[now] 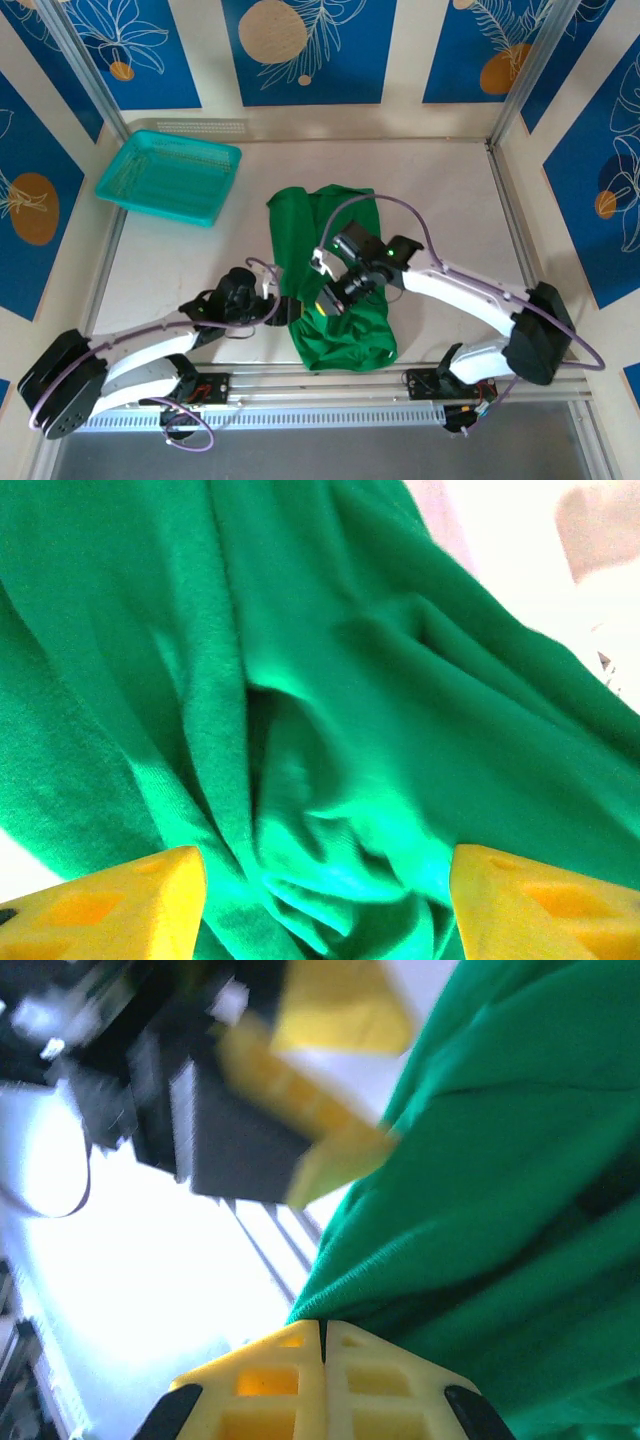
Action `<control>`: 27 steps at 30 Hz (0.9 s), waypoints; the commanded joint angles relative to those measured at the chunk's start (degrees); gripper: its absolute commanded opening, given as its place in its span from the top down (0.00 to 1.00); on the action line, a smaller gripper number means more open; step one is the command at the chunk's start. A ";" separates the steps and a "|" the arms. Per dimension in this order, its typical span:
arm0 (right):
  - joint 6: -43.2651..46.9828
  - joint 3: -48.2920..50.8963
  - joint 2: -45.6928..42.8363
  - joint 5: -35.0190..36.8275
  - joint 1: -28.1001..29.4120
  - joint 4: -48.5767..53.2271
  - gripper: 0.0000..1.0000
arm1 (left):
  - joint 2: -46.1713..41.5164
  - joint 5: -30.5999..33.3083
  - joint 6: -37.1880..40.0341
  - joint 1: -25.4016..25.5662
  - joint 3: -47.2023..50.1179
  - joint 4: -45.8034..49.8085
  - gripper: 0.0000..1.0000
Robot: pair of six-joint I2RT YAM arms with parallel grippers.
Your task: Fold the inside-out t-shirt
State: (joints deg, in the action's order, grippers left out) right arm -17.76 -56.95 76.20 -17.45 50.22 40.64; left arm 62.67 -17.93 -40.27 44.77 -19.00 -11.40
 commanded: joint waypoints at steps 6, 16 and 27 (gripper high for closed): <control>2.72 3.66 -3.54 3.68 -0.29 3.05 0.82 | 8.24 -3.07 -1.74 0.74 -3.50 -6.88 0.39; -5.00 -5.00 2.84 8.26 -6.40 2.23 0.70 | 8.08 -2.94 -1.92 1.05 -4.39 -6.62 0.42; -11.05 0.72 13.43 7.61 -4.13 -7.67 0.75 | 5.06 -0.09 -2.27 1.10 -2.71 -4.06 0.42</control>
State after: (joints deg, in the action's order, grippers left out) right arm -26.96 -57.80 89.54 -7.49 45.32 36.60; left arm 69.95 -19.22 -42.17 45.45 -22.02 -16.67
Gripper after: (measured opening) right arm 0.280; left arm 0.578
